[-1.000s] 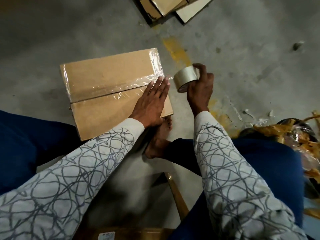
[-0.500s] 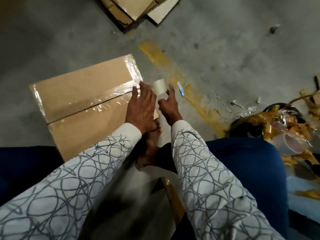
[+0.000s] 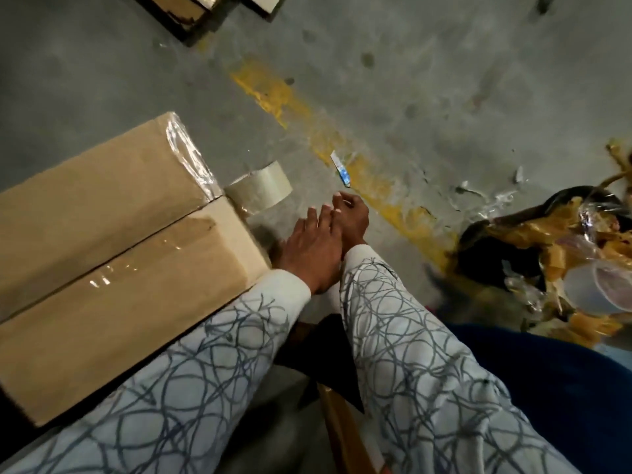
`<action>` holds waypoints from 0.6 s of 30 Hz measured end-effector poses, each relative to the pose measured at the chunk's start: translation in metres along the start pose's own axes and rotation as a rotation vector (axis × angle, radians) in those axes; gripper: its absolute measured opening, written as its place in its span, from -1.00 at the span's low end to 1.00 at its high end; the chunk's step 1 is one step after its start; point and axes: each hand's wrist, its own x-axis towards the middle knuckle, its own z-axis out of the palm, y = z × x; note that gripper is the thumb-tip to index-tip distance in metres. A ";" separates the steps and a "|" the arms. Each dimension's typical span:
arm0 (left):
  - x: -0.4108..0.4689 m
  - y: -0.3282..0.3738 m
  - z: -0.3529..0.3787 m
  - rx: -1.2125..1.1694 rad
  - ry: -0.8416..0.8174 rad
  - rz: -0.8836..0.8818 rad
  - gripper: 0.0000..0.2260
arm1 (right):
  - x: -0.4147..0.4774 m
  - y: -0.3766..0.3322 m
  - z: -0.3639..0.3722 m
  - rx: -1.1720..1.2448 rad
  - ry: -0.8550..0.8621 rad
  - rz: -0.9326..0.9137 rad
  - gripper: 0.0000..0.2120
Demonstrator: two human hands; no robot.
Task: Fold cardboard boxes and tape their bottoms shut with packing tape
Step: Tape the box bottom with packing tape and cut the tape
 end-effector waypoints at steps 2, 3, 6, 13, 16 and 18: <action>0.029 -0.009 -0.004 -0.055 -0.091 -0.058 -0.28 | 0.025 0.002 0.003 -0.115 0.042 -0.032 -0.77; 0.043 -0.013 -0.004 -0.062 -0.124 -0.075 -0.25 | 0.039 0.006 0.006 -0.151 0.079 -0.045 -0.77; 0.070 -0.024 -0.003 -0.063 -0.188 -0.117 -0.25 | 0.076 0.016 0.020 -0.237 0.187 -0.089 -0.70; 0.082 -0.024 0.012 -0.119 -0.194 -0.102 -0.56 | 0.123 0.033 0.045 -0.763 0.267 -0.213 -0.56; 0.079 -0.024 0.007 -0.103 -0.168 -0.080 -0.63 | 0.123 0.037 0.041 -0.703 0.246 -0.210 -0.69; 0.073 -0.023 -0.002 -0.146 -0.128 -0.061 -0.68 | 0.120 0.034 0.037 -0.607 0.191 -0.143 -0.74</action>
